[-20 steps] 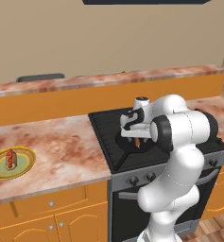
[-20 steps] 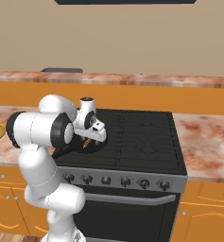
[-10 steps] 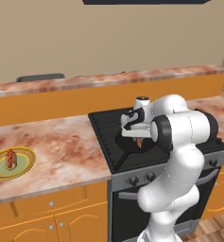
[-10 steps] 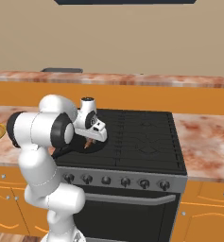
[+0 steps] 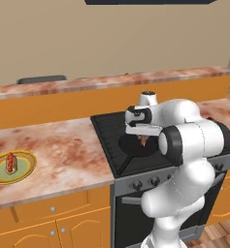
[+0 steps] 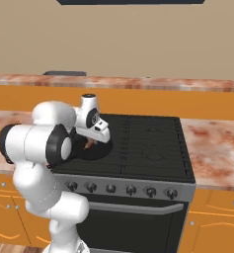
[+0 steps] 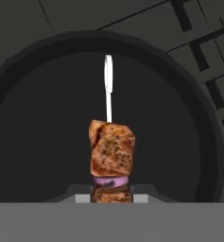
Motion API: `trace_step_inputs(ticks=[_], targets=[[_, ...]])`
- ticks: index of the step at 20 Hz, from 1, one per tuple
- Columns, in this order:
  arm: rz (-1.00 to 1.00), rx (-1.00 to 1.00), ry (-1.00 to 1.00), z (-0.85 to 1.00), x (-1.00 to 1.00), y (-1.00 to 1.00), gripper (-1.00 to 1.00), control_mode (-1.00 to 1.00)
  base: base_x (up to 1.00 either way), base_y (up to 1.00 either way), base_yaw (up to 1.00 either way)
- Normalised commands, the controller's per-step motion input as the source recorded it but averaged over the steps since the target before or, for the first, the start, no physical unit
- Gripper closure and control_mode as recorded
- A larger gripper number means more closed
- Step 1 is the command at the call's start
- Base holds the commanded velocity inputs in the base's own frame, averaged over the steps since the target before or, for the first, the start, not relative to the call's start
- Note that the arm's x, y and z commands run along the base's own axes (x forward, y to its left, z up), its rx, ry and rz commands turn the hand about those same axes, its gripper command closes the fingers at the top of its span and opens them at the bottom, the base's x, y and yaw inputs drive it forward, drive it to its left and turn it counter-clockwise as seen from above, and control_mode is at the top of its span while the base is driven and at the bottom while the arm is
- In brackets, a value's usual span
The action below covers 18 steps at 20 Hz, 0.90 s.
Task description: Place the cold items (mango and squash) from the fridge in one tupperware on the dining counter. Place the warm items (kebab skewer and hot dog) in the stove area in another tupperware.
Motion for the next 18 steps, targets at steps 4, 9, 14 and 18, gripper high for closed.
trace_step_inputs(ticks=[4,9,14,18], targets=[[-0.15,0.0,0.0,1.0,-0.94,0.0,1.0,-1.0,0.0,0.0,0.0],[-0.12,0.0,0.0,0.91,-1.0,0.0,1.0,-1.0,0.0,0.0,0.0],[-0.07,0.0,0.0,0.86,-1.0,0.0,1.0,-1.0,0.0,0.0,0.0],[-0.05,0.0,0.0,0.86,-1.0,-0.01,1.0,-1.0,0.0,0.0,0.0]])
